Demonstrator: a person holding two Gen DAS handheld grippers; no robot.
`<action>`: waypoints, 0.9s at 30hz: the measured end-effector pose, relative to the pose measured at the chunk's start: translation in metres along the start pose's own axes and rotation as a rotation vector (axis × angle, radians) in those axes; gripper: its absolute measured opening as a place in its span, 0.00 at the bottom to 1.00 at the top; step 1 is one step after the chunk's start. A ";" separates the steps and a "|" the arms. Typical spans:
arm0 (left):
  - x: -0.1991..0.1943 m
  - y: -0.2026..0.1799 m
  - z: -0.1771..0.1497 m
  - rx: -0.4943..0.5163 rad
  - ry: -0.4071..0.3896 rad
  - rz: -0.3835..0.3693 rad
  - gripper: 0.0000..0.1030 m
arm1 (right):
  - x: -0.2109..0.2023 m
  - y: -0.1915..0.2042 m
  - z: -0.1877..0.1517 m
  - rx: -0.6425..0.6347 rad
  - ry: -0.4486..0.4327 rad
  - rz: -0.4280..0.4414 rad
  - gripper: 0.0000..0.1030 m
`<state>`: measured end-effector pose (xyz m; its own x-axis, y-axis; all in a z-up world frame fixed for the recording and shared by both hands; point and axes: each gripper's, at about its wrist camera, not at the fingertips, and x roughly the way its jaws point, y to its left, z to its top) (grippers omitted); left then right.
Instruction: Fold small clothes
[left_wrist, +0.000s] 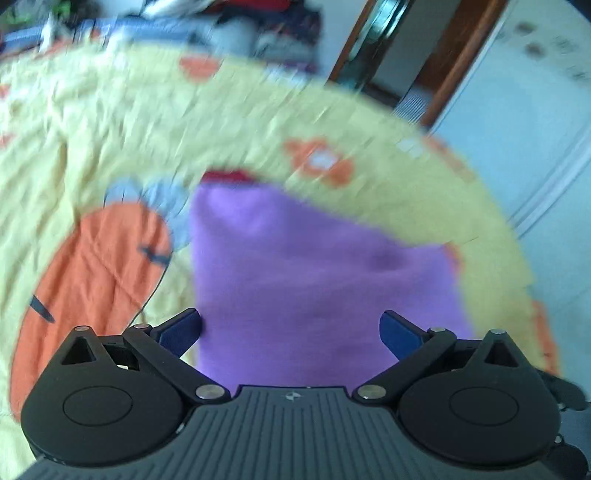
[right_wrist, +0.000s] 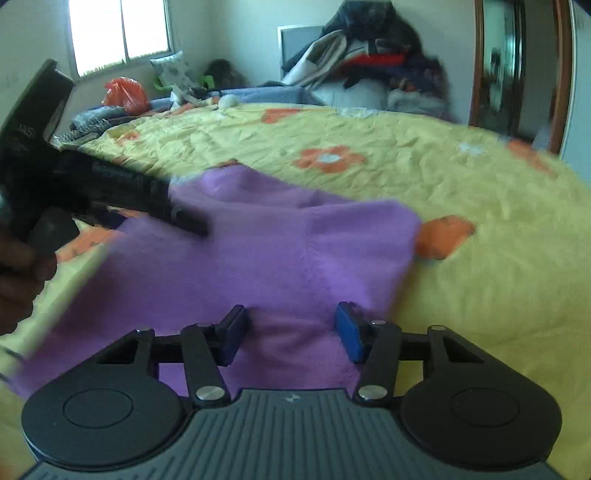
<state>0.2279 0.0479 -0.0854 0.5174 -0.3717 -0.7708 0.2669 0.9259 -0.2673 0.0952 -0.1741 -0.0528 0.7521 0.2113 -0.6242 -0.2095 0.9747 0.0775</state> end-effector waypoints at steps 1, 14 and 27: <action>0.003 -0.003 -0.004 0.049 -0.013 0.062 1.00 | -0.003 -0.008 0.001 0.055 0.004 0.027 0.51; -0.061 0.042 -0.057 -0.182 0.092 -0.283 1.00 | -0.039 -0.085 -0.037 0.456 0.020 0.291 0.91; -0.012 0.061 -0.035 -0.445 0.288 -0.472 0.40 | -0.008 -0.069 -0.027 0.487 0.052 0.258 0.23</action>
<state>0.2095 0.1114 -0.1130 0.1765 -0.7642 -0.6204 0.0206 0.6330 -0.7739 0.0867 -0.2445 -0.0747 0.6801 0.4556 -0.5743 -0.0598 0.8153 0.5760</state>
